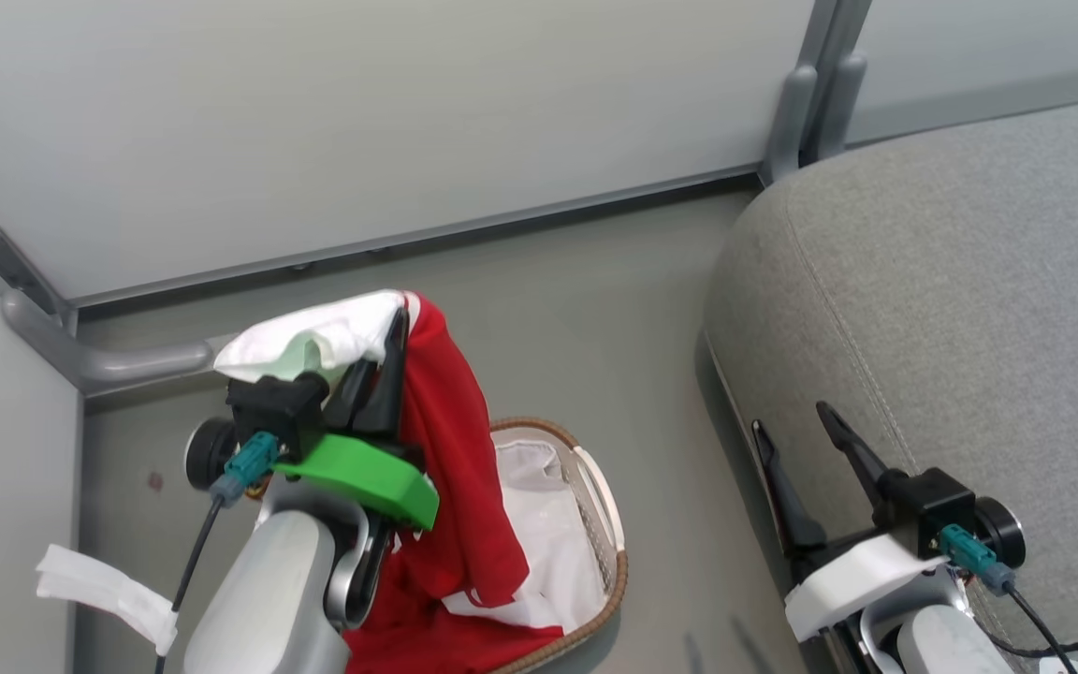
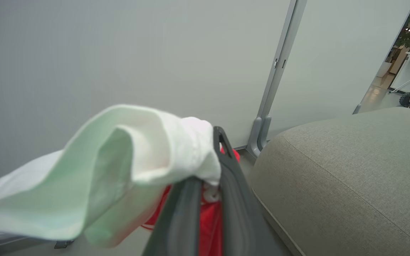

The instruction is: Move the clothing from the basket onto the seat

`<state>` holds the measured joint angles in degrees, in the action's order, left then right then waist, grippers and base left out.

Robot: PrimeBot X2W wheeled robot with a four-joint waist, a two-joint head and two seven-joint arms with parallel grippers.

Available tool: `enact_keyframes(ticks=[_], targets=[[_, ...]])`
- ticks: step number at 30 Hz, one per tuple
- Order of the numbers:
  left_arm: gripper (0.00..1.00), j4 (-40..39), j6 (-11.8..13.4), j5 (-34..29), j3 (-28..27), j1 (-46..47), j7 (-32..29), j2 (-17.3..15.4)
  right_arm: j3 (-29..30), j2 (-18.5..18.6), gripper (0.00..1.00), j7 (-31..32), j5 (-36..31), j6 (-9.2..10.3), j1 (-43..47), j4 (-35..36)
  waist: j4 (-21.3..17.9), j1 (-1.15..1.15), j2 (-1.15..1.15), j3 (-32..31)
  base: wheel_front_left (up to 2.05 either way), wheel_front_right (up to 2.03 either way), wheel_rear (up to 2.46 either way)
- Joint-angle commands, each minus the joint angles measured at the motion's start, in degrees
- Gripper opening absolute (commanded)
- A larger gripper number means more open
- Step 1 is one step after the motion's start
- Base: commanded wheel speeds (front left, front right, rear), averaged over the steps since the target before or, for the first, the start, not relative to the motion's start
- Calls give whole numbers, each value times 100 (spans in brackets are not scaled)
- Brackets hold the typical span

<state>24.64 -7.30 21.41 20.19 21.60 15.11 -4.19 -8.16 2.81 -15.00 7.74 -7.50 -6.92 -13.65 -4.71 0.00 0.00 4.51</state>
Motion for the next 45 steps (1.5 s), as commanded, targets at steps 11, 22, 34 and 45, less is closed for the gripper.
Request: enact_keyframes(ticks=[11,22,34,45], targets=[[0,-529,-28,-29,269,489,6,91,-705,24,100,-28,-168,2,162,-339,312,0,0,-178,0,0,0],[0,-670,-17,218,927,672,7,122,-2143,22,100,-27,-16,2,-992,-952,718,0,0,-23,0,0,0],[0,-752,205,661,1848,882,7,124,-2790,23,100,-27,103,3,-2060,-1753,1212,0,0,49,0,0,0],[0,-696,371,790,1916,868,7,124,-2669,28,0,-21,643,4,-1919,-2078,1326,0,0,110,0,0,0]])
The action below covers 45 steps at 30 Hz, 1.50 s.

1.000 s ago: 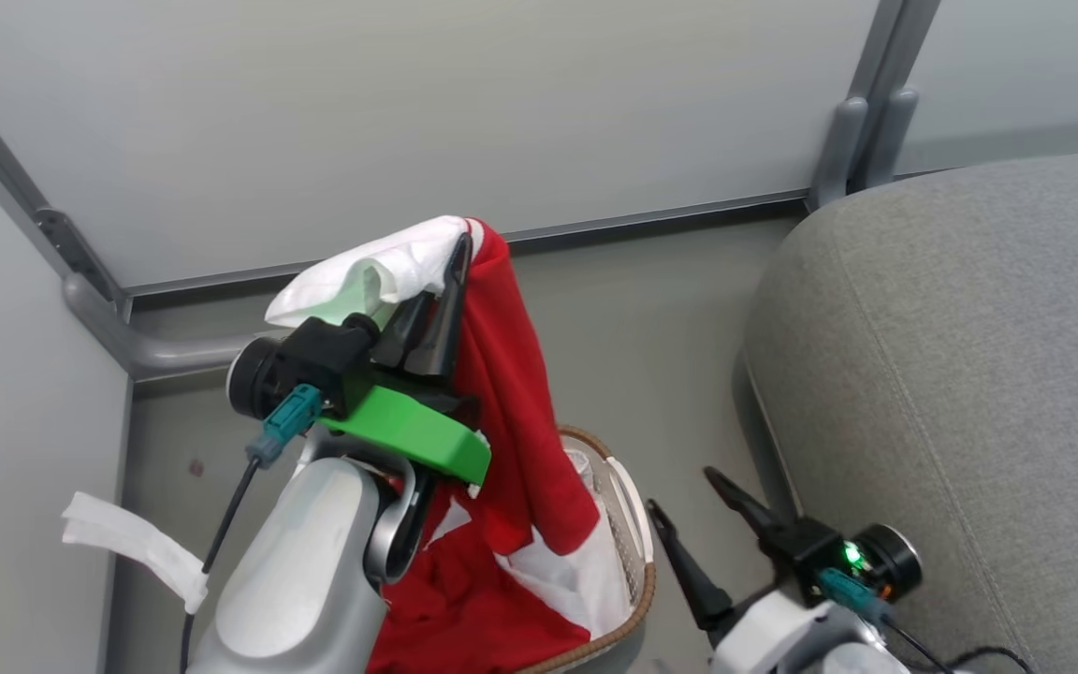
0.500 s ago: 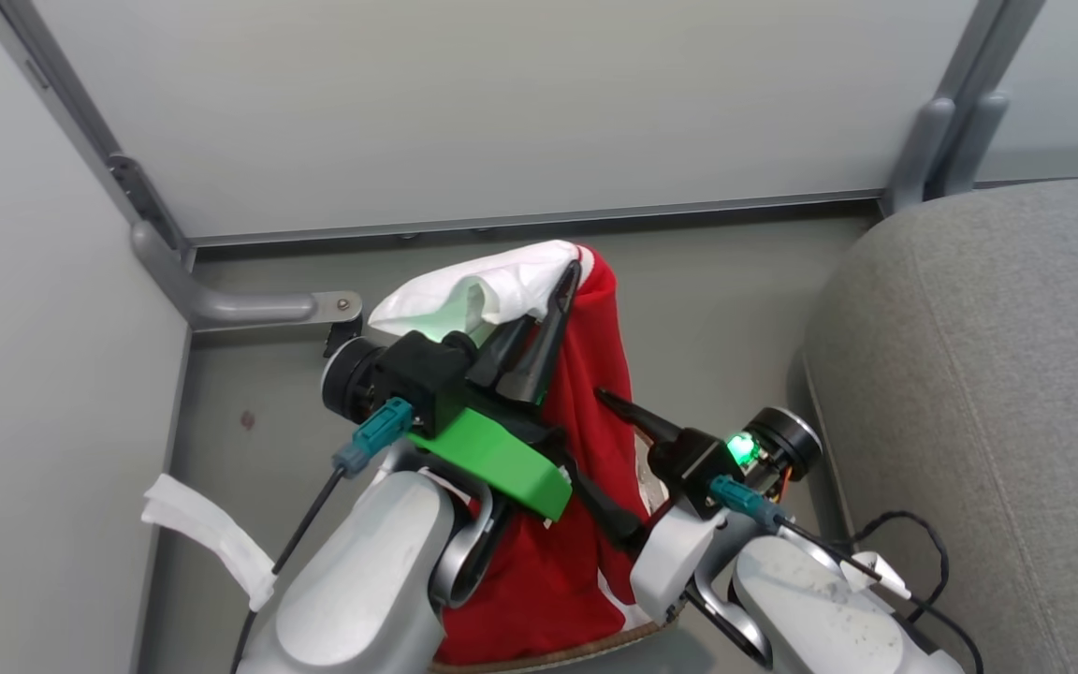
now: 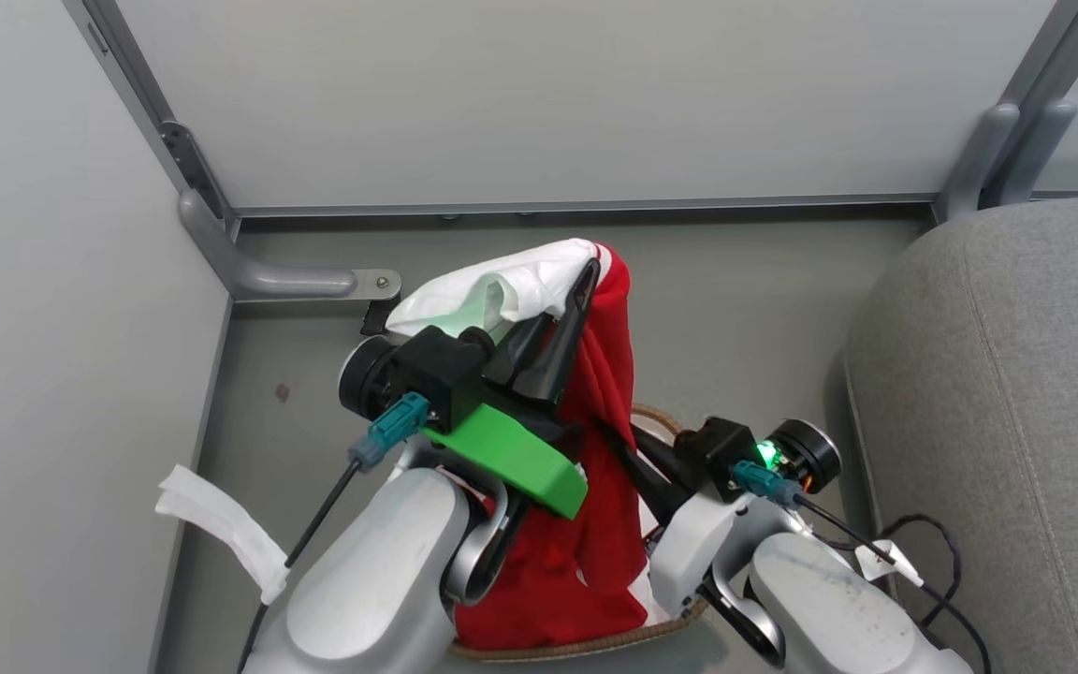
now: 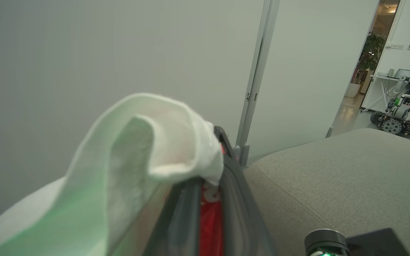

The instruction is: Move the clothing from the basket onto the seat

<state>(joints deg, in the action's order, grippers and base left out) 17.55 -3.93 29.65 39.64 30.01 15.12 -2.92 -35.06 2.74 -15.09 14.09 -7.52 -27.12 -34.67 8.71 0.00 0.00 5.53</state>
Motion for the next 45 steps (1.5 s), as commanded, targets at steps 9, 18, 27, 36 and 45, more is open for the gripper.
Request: enact_keyframes(ticks=[9,18,27,36,45], targets=[[100,381,5,-237,-407,-291,5,-21,808,32,0,-12,65,6,427,727,-292,0,0,43,0,0,0],[100,657,-77,-541,-875,-669,5,-121,1166,27,0,-12,160,6,769,1577,-1082,0,0,80,0,0,0],[100,706,-188,-811,-1377,-987,5,-107,1175,28,0,-12,213,6,880,2037,-2199,0,0,129,0,0,0],[100,608,-278,-1111,-1758,-1173,5,-77,1307,27,0,-12,349,6,1020,2359,-3225,0,0,238,0,0,0],[100,651,-343,-1269,-1831,-1165,5,-62,1686,28,0,-13,392,6,1195,2658,-3877,0,0,415,0,0,0]])
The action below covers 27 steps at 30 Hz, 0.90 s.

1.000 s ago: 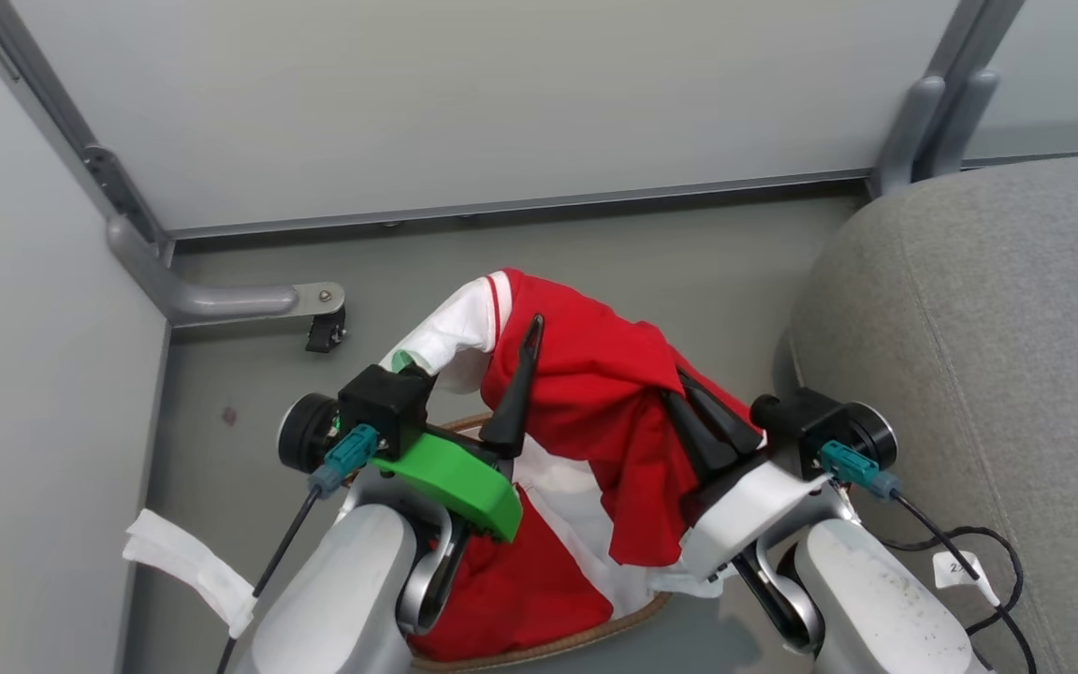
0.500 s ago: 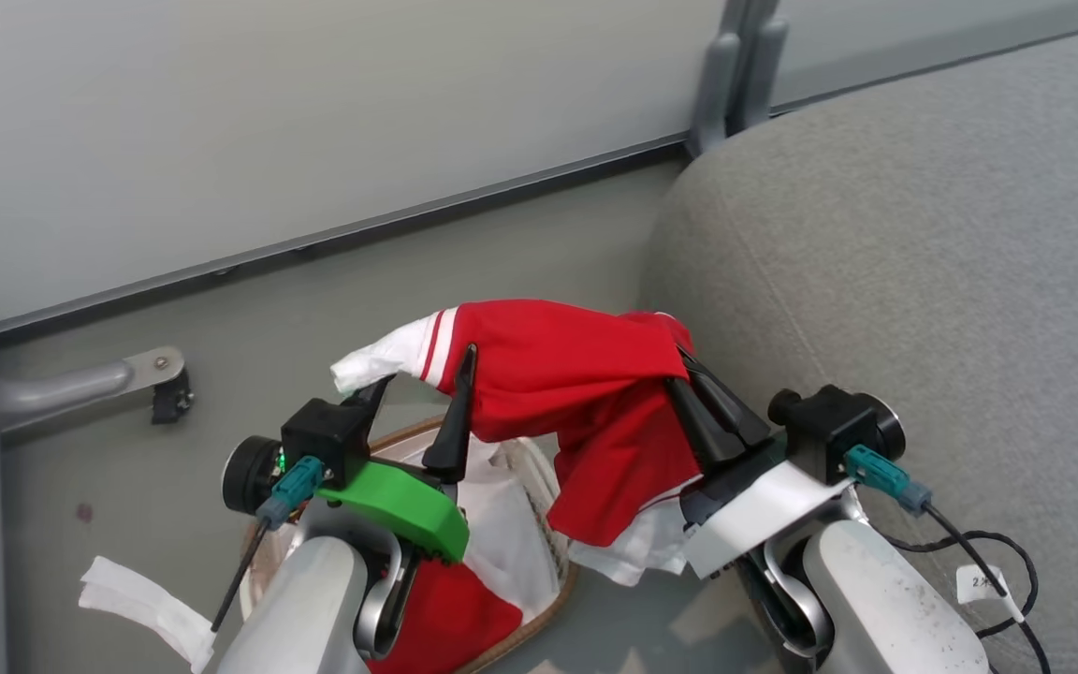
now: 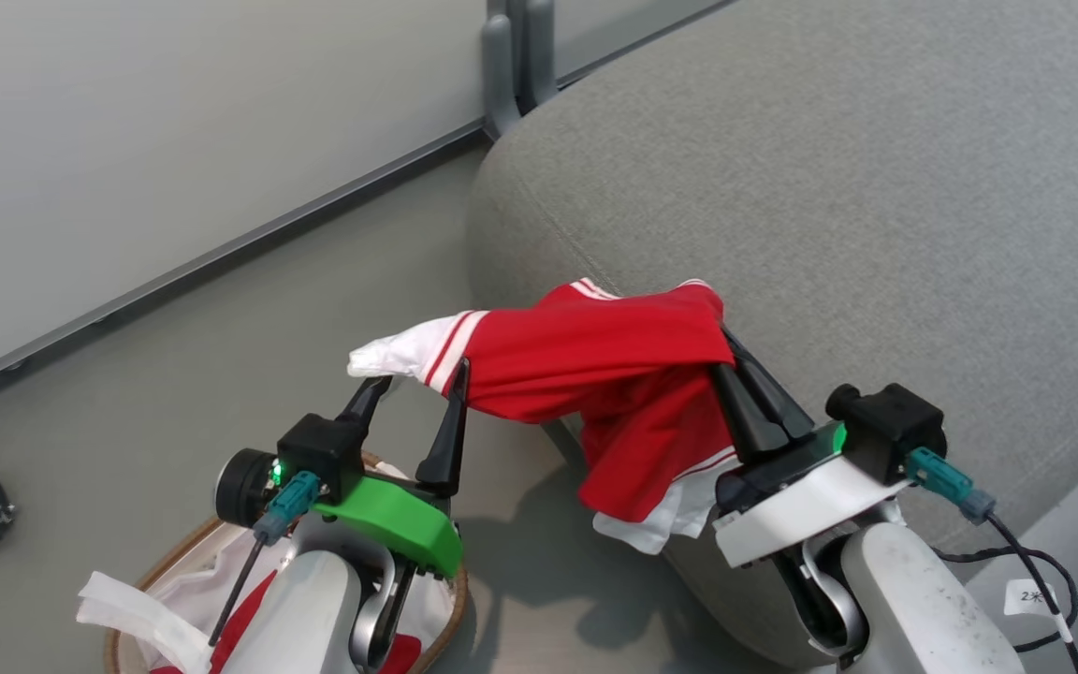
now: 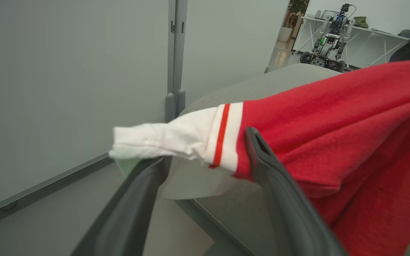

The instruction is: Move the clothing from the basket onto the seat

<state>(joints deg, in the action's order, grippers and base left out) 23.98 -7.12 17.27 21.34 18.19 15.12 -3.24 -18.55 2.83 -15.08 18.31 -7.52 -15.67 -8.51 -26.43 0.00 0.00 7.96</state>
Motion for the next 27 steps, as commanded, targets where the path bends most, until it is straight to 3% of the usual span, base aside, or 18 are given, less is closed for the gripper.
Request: enact_keyframes(ticks=[1,9,17,27], targets=[[100,25,-31,-31,29,67,5,-29,112,15,0,-13,-49,6,82,95,-383,0,0,219,0,0,0],[100,136,-43,-6,289,344,5,-102,788,15,0,-14,-259,6,-200,344,-441,0,0,602,0,0,0],[100,-92,-46,-54,386,523,5,-508,1252,28,0,-14,-1120,6,-1707,106,-433,0,0,1274,0,0,0],[100,-445,-46,16,825,1038,5,-851,2085,820,0,-13,-1865,7,-3962,-689,275,0,0,2282,0,0,0]])
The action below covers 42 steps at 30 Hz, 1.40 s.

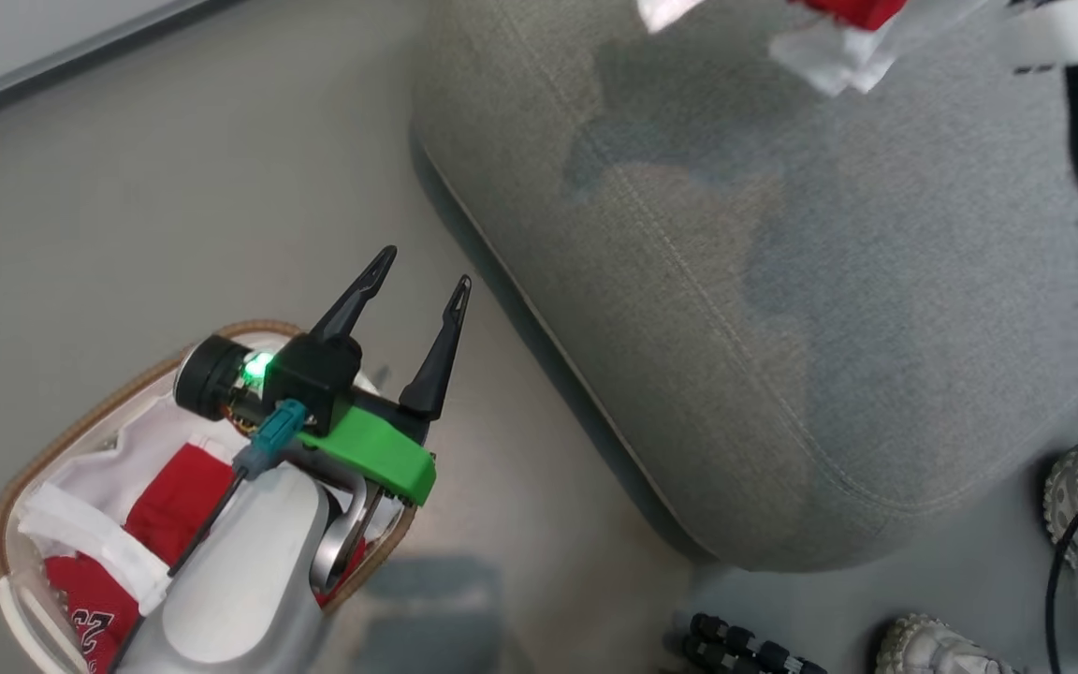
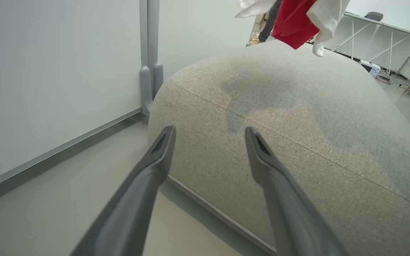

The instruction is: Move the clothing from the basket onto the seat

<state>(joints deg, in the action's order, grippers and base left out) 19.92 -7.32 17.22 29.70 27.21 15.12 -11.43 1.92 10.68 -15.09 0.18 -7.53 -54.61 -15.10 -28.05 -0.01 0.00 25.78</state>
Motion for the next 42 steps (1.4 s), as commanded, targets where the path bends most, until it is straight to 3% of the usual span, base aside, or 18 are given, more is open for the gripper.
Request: enact_keyframes(ticks=[1,9,15,22,23,24,26,27,28,42], targets=[[100,-56,-26,24,44,184,5,-55,122,108,0,-12,-145,8,-215,-149,506,1,0,581,0,0,0],[100,-167,-26,138,280,638,5,-161,1197,335,0,-11,-847,8,-920,-1089,1036,1,0,1179,0,0,0],[100,-197,-26,166,306,776,5,-190,1827,21,0,-12,-1112,8,-490,-1564,1183,1,0,1396,0,0,0],[100,-116,-27,185,274,604,5,-166,2187,-391,0,-12,-1120,8,381,-1743,1106,1,0,1240,0,0,0],[100,-94,-27,194,269,575,5,-142,2183,-412,8,-12,-1105,8,507,-1728,1090,1,0,1194,0,0,0],[100,-68,-27,208,259,545,5,-119,2136,-457,29,-12,-1099,8,668,-1728,1072,1,0,1130,0,0,0],[100,-33,-27,214,228,491,5,-86,2089,-518,47,-12,-1047,8,941,-1653,1046,1,0,1011,0,0,0],[100,-10,-27,215,207,455,5,-57,2068,-533,83,-12,-1015,8,1123,-1599,1032,1,0,930,0,0,0],[100,16,-27,225,170,417,5,-21,2025,-557,100,-12,-989,8,1297,-1591,1017,1,0,830,0,0,0],[100,186,-20,57,-541,-289,5,426,1770,-695,100,-12,-426,7,2685,-921,1282,1,0,-324,0,0,0]])
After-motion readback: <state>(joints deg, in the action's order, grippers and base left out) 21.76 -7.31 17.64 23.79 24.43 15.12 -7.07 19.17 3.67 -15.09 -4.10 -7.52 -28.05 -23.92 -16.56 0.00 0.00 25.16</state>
